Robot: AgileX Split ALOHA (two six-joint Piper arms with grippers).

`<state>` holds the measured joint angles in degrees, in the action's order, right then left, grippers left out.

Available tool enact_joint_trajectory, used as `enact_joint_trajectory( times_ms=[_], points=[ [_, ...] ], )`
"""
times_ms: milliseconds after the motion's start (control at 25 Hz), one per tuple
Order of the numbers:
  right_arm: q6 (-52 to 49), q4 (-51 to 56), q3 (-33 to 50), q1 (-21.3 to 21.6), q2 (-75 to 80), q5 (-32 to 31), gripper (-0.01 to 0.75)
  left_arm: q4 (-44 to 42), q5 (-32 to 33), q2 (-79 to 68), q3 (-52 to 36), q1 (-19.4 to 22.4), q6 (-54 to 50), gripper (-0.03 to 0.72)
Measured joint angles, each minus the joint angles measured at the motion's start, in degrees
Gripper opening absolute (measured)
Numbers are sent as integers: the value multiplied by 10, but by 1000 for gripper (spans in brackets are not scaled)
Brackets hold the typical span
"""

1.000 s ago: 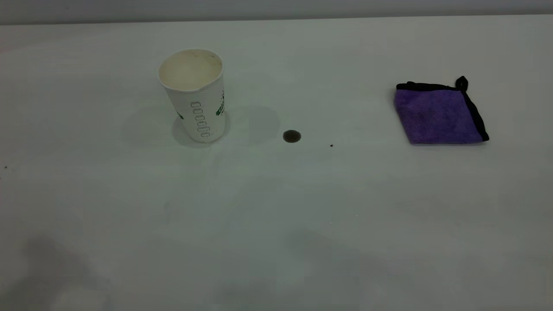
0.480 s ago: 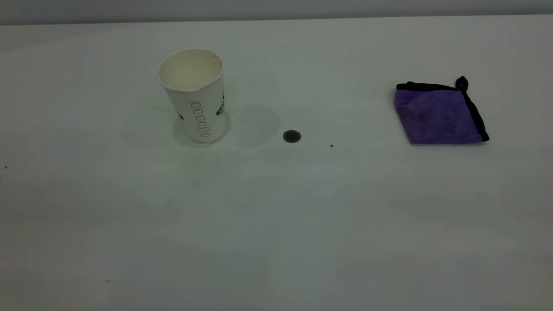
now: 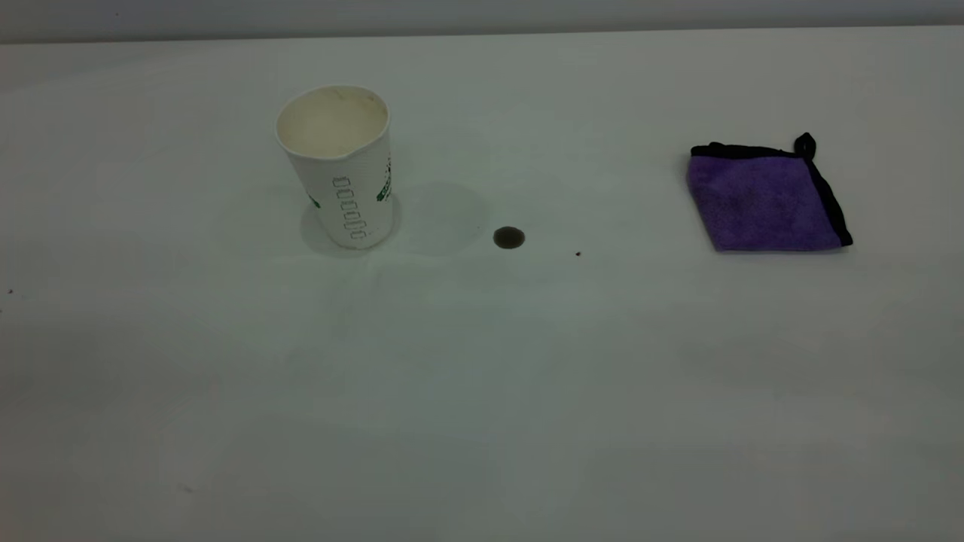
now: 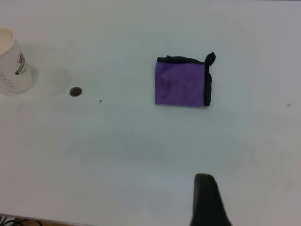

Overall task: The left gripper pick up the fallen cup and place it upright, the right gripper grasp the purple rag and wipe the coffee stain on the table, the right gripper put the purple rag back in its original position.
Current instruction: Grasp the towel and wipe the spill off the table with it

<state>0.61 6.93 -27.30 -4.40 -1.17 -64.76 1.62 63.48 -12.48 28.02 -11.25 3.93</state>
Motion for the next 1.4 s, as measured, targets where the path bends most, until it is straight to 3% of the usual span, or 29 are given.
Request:
enact_joint_trajectory(
  times_ms=[280,840,960,1200,1400],
  points=[
    [0,0,0,0,0,0,524,-1,6,126,0,92,0,475],
    [11,21,-15,0,20,16,524,-1,8,136,0,97,-1,475],
    [42,36,-40,0,79,39,541,-1,8,136,0,97,-2,475],
    [161,124,-58,0,247,133,667,-1,9,137,0,97,-2,475],
    [239,180,-82,0,408,168,676,-1,9,137,0,97,-2,475]
  ],
)
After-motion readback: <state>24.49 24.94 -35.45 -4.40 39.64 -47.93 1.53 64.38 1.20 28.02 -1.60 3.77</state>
